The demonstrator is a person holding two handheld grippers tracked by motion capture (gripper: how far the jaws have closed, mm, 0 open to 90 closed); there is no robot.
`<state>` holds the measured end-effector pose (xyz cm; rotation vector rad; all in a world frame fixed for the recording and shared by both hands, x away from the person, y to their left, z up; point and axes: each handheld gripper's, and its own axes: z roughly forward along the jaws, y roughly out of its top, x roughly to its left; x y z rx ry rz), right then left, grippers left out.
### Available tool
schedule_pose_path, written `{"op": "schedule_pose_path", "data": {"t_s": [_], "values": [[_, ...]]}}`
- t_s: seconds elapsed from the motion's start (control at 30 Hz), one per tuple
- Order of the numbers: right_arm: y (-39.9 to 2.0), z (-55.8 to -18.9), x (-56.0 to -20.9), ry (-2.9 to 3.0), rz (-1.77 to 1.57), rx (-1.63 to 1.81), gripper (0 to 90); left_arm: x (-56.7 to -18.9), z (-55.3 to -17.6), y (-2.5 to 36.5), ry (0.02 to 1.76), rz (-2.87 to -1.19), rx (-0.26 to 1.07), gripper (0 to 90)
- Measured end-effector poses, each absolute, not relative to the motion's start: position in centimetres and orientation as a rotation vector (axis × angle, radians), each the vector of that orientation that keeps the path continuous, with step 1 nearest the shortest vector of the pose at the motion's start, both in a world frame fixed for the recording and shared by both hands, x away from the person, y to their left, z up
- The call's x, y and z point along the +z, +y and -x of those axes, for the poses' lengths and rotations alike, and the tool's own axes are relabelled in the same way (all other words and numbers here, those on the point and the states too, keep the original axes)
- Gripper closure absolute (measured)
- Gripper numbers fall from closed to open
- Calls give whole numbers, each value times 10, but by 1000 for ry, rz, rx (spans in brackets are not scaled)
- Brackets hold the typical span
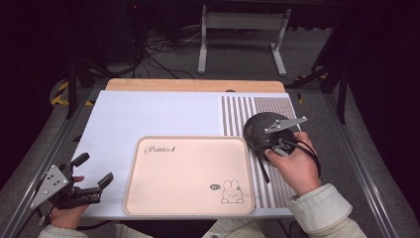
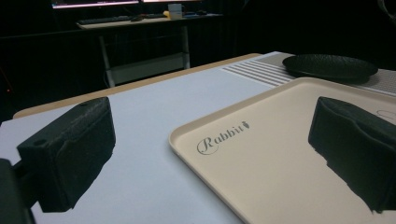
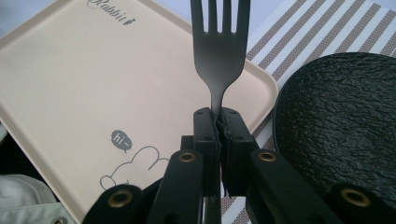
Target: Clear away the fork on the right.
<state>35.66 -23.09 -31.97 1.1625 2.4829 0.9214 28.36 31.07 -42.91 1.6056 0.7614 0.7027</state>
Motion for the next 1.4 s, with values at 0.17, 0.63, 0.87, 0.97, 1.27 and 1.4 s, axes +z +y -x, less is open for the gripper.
{"op": "schedule_pose_path", "data": {"t_s": [0.17,0.63,0.87,0.97,1.27,1.4], "values": [[-221,-357,-320,2496,-1155,934,867,-429,-283,311,760,-1602,702,14],[-198,-362,-334,2520,-1180,927,867,-429,-283,311,760,-1605,700,15],[-186,-366,-346,2561,-1183,920,866,-429,-283,311,758,-1602,699,14],[-182,-367,-351,2579,-1191,926,867,-429,-283,311,757,-1605,697,15],[-178,-370,-365,2620,-1215,909,866,-429,-283,311,758,-1604,697,15],[-178,-371,-371,2628,-1238,923,866,-429,-284,311,757,-1597,700,15]]}}
